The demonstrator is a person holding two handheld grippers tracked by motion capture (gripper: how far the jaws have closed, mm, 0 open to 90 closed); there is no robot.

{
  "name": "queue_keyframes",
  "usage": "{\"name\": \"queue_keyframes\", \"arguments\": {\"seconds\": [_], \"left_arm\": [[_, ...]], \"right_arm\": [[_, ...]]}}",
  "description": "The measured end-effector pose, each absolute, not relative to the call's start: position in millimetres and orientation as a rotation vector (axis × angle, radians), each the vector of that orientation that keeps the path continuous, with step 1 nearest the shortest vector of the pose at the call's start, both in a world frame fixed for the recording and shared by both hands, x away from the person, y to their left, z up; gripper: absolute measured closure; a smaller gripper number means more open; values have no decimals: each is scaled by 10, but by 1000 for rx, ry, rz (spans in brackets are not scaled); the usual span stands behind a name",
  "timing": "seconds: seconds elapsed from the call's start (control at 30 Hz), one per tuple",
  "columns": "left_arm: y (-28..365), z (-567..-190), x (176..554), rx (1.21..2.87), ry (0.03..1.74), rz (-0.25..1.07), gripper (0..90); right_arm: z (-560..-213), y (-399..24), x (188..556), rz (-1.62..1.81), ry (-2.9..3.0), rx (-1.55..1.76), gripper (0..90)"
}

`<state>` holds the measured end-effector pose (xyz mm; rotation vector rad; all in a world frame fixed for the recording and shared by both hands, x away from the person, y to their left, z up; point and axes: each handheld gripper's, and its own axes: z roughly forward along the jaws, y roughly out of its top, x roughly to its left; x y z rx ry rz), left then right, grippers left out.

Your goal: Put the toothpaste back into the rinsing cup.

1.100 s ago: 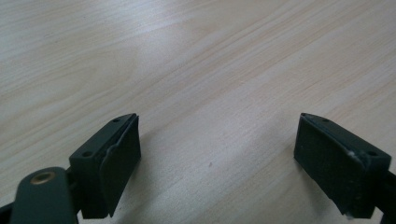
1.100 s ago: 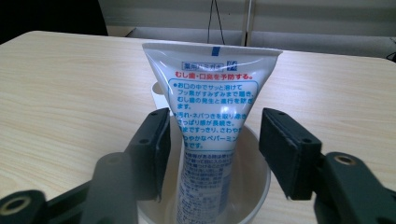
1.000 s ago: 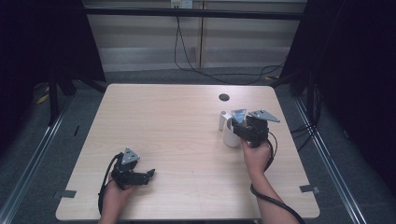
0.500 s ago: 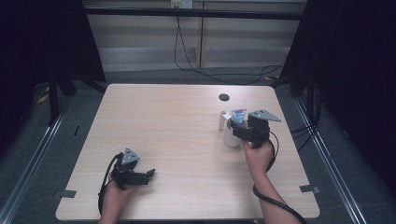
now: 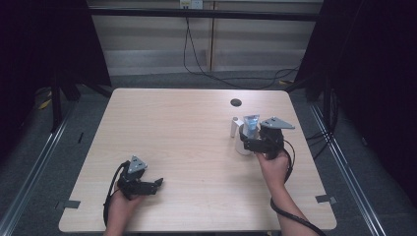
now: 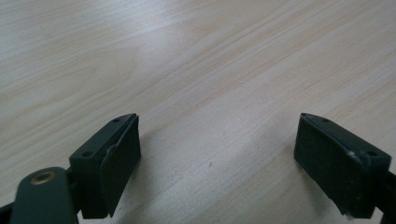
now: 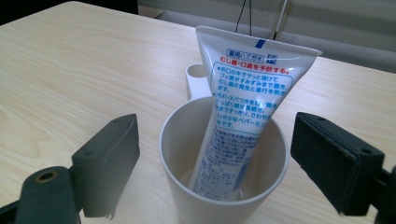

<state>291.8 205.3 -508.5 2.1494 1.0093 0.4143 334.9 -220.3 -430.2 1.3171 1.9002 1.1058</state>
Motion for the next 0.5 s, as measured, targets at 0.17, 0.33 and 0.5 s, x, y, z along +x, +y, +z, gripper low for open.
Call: {"name": "queue_keyframes", "arguments": {"seconds": [0.17, 0.33, 0.5], "left_arm": [[2053, -5085, 2918, 2150, 1009, 414, 144], [2053, -5085, 2918, 2149, 1009, 414, 144], [2054, -5085, 2918, 2150, 1010, 417, 144]], "right_arm": [[-4297, -2233, 3310, 1089, 1929, 1309, 147], [-4281, -2270, 3266, 1086, 1934, 1312, 145], [-4274, -2314, 3228, 1085, 1941, 1311, 143]]}}
